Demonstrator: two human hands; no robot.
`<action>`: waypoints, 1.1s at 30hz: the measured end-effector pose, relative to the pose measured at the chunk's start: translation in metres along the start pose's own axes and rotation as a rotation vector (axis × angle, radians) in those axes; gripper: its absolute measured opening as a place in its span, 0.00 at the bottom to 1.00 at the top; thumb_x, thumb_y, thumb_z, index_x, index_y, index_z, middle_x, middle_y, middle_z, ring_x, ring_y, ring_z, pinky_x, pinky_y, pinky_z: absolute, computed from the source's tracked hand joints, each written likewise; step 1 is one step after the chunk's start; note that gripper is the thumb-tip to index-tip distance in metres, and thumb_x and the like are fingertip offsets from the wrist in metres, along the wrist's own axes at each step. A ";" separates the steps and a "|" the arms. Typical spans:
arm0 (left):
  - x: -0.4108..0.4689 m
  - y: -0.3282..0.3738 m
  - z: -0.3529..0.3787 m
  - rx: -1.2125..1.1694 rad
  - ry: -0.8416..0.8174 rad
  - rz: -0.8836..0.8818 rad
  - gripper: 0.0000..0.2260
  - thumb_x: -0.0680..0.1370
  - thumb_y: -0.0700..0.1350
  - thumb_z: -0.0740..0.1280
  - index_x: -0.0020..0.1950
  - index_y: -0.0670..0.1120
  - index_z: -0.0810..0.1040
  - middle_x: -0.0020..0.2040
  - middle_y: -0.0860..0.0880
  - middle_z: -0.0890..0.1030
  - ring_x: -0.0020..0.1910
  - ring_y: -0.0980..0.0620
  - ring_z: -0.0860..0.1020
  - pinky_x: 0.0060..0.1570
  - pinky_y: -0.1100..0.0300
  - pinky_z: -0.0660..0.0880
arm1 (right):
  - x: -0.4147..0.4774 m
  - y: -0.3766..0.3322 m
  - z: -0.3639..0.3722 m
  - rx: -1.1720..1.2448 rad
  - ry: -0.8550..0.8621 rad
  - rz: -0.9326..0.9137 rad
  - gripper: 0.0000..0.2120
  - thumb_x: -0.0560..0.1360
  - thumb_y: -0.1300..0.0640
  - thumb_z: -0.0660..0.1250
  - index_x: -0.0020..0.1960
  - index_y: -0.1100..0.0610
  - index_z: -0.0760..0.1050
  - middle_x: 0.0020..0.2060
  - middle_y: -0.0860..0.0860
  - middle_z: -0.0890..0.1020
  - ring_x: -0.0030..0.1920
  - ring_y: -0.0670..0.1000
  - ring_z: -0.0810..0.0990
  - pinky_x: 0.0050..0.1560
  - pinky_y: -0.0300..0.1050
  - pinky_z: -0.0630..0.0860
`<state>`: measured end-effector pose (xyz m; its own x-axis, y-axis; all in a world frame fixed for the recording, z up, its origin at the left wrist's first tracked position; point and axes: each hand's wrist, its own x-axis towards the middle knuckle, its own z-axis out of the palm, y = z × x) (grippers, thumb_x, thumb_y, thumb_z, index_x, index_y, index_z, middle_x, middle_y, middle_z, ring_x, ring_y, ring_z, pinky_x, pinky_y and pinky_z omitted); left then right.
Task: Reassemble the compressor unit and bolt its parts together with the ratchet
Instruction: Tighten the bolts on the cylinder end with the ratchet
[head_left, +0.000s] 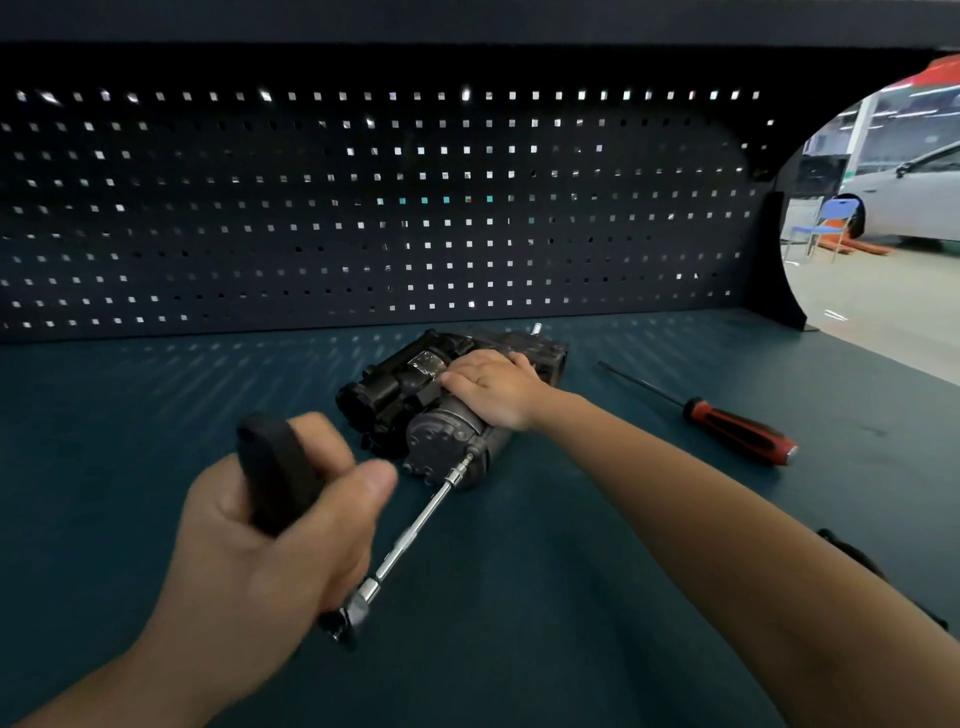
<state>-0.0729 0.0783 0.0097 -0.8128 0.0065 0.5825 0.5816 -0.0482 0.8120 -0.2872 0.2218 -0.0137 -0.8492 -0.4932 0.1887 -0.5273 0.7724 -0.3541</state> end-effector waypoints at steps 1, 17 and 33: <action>-0.001 0.003 0.004 0.104 -0.049 0.029 0.12 0.63 0.50 0.68 0.25 0.49 0.67 0.18 0.55 0.64 0.16 0.58 0.60 0.24 0.71 0.63 | 0.002 -0.001 0.000 -0.010 -0.002 0.004 0.22 0.82 0.46 0.46 0.68 0.49 0.69 0.71 0.46 0.66 0.73 0.48 0.55 0.70 0.58 0.40; 0.002 -0.046 -0.046 -0.676 0.518 -0.519 0.18 0.50 0.46 0.72 0.27 0.49 0.63 0.19 0.55 0.58 0.13 0.57 0.57 0.14 0.69 0.55 | 0.005 -0.004 0.003 -0.004 0.036 0.034 0.20 0.81 0.49 0.47 0.63 0.49 0.74 0.68 0.47 0.70 0.72 0.49 0.57 0.71 0.59 0.38; -0.001 -0.030 -0.041 -0.465 0.382 -0.331 0.18 0.58 0.50 0.72 0.25 0.50 0.62 0.17 0.55 0.58 0.14 0.58 0.52 0.14 0.69 0.60 | 0.007 -0.009 -0.003 -0.069 -0.061 0.036 0.21 0.81 0.50 0.45 0.64 0.49 0.72 0.70 0.49 0.67 0.72 0.51 0.56 0.69 0.64 0.39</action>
<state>-0.0906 0.0385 -0.0169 -0.9496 -0.2542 0.1835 0.2953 -0.5290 0.7955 -0.2890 0.2129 -0.0061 -0.8656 -0.4863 0.1195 -0.4986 0.8149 -0.2957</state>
